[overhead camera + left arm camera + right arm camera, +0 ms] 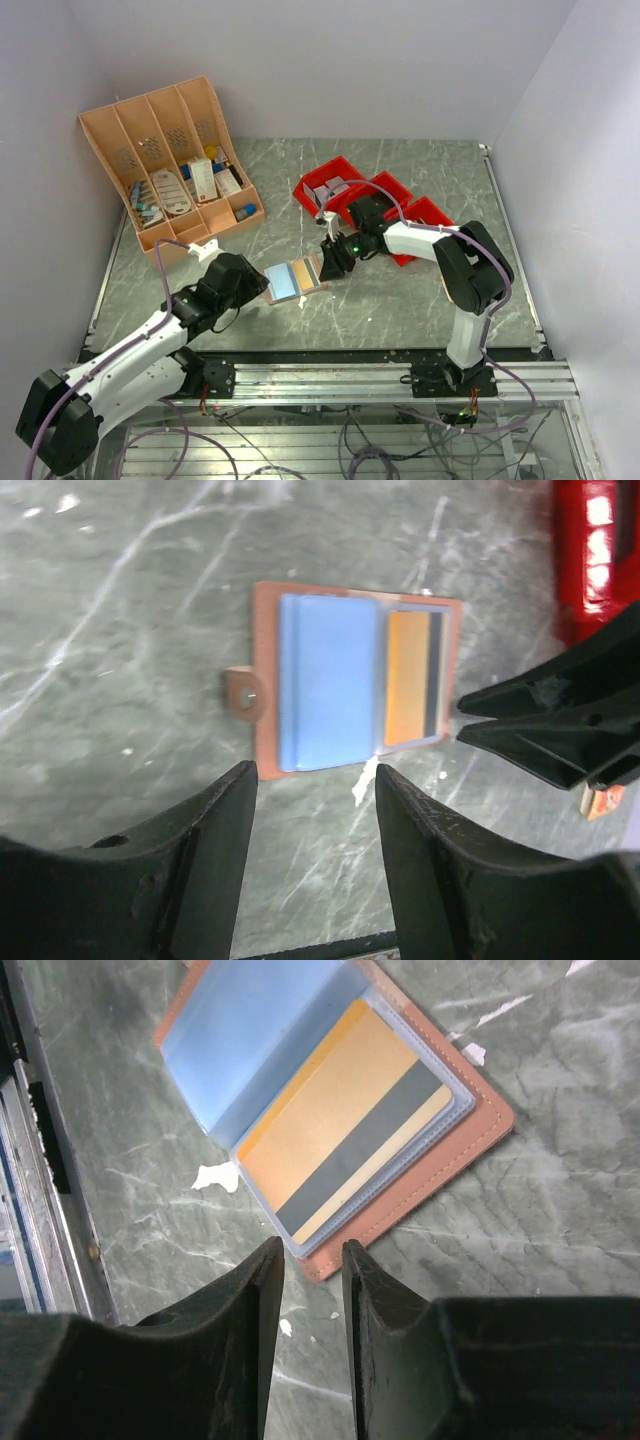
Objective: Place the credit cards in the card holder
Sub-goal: Close the card holder at the center of the board.
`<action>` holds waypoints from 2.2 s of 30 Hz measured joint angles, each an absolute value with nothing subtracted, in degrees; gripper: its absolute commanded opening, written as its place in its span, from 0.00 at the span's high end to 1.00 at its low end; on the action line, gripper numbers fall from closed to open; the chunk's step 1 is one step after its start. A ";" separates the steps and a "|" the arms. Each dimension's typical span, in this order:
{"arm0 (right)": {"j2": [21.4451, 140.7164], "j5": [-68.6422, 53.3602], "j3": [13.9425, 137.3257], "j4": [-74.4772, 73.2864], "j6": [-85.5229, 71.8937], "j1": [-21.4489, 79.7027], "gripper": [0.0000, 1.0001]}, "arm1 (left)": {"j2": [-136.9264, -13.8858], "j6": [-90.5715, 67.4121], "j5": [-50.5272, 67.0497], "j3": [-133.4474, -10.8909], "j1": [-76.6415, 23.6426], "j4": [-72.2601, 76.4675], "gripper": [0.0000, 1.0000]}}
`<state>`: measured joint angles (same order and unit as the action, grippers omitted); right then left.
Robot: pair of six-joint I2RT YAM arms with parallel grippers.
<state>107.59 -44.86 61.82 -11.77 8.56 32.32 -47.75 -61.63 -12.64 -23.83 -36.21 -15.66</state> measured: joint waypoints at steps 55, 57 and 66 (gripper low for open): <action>110.48 -40.36 62.65 -8.21 -0.03 28.36 0.72 | -85.01 -44.80 0.73 -51.48 -40.01 -3.64 0.92; 109.91 -39.99 62.65 -8.27 -0.01 26.41 0.74 | -90.06 -44.53 2.55 -53.78 -41.67 -1.89 0.92; 106.52 -37.71 63.16 -10.20 1.15 20.08 0.82 | -100.71 -44.84 6.98 -57.28 -44.12 3.90 0.71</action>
